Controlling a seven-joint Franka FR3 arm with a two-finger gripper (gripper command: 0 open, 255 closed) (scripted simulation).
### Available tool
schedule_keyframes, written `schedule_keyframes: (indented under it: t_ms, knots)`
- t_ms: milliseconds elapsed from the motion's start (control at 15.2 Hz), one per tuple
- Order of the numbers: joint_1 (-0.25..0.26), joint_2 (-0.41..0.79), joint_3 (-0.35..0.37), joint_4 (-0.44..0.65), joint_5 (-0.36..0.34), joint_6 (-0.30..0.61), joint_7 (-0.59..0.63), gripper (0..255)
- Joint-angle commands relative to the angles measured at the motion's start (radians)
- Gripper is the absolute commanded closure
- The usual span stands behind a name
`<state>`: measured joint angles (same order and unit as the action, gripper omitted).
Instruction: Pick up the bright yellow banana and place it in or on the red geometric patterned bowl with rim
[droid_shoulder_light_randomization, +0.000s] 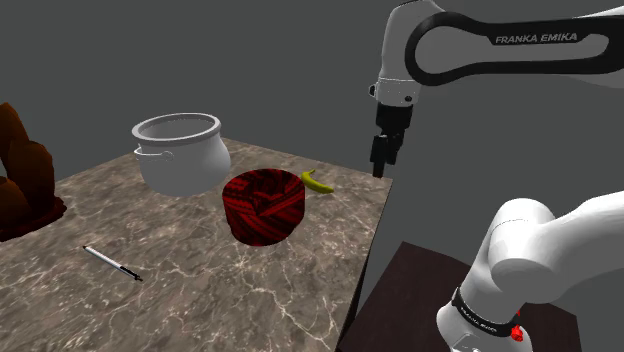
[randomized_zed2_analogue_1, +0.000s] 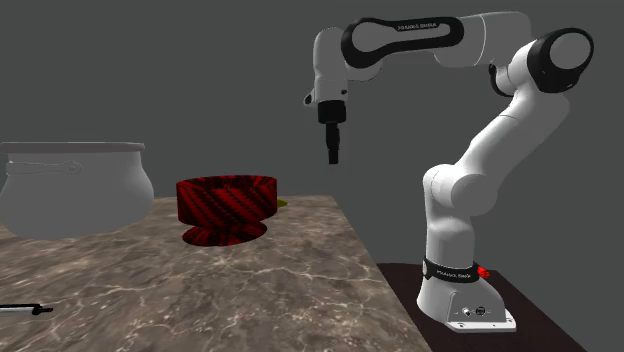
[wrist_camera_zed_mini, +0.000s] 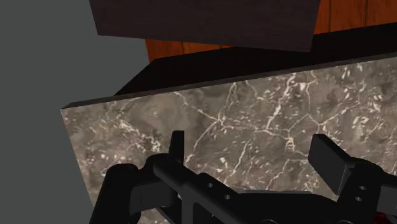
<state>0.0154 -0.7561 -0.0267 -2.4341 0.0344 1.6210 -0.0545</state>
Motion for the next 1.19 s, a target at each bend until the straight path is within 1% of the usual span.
schedule_keyframes:
  t_ms: [0,330,594,1056,1122]
  knots:
    - [0.0,0.0,0.0,0.0,0.0,0.0,0.0,0]
    - [0.007,0.184,0.037,0.066,0.004,0.133,0.044,0]
    - [0.009,0.337,0.063,0.143,-0.003,0.219,0.081,0]
    - [0.01,0.606,0.1,0.328,-0.04,0.318,0.152,0]
    - [0.011,0.617,0.1,0.337,-0.042,0.321,0.155,0]
